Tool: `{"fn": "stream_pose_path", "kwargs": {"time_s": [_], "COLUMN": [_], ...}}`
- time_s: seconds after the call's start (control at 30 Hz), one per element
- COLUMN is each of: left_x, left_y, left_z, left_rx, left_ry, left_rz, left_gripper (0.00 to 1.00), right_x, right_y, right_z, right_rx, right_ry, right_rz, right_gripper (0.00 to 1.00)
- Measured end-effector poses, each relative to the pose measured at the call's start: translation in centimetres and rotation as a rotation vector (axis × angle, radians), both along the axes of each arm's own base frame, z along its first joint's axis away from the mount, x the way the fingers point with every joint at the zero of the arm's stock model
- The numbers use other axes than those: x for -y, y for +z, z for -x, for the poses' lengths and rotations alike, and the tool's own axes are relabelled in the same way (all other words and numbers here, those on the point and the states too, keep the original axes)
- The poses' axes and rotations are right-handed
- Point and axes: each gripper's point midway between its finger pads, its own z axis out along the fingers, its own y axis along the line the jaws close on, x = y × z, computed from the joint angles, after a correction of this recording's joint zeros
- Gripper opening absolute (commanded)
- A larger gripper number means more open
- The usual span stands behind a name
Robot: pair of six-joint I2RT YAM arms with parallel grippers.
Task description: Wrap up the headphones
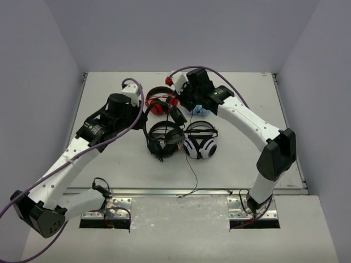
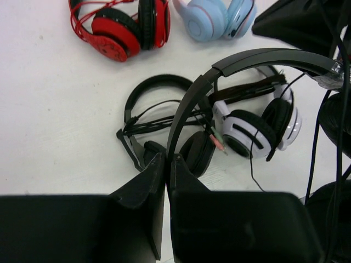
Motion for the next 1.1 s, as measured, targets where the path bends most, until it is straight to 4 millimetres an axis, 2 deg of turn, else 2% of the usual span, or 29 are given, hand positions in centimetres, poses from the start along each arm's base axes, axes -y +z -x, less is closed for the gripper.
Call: {"fn": "stream_pose_path", "kwargs": {"time_s": [0.1,0.27,0.4,0.53,0.67,0.77,0.87,0.9,1.1], "left_x": [-0.1,-0.4,-1.3,-3.0,-4.8,-5.4,-5.6,-5.6,-6.7], "left_y": [2.6,7.7,12.9,18.6,23.3,25.4,26.9,27.0,26.4], "left_z": [0.2,0.6,0.6,0.9,1.1,0.9,0.3,0.0,-2.8], "left_rx": [0.054,0.157,0.264,0.365,0.443,0.463,0.473,0.466,0.425], "left_ry": [0.012,0.039,0.099,0.204,0.303,0.353,0.386,0.4,0.538], "left_rz": [0.042,0.129,0.205,0.291,0.363,0.391,0.407,0.404,0.323], "left_gripper": [0.0,0.01,0.0,0.0,0.0,0.0,0.0,0.0,0.0], "right_x": [-0.4,-2.6,-5.0,-7.4,-9.3,-10.3,-11.0,-11.2,-11.3], "right_y": [0.4,3.1,5.7,8.3,9.0,8.0,6.8,6.5,5.0], "right_z": [1.1,3.5,5.5,6.5,6.7,6.8,6.6,6.5,7.7], "right_rx": [-0.027,-0.038,-0.047,-0.085,-0.141,-0.207,-0.263,-0.28,-0.323], "right_ry": [0.028,0.128,0.227,0.32,0.381,0.397,0.399,0.4,0.395], "right_rz": [-0.087,-0.303,-0.506,-0.677,-0.805,-0.865,-0.897,-0.905,-0.913], "right_gripper": [0.09,0.15,0.13,0.09,0.12,0.17,0.07,0.01,0.01]}}
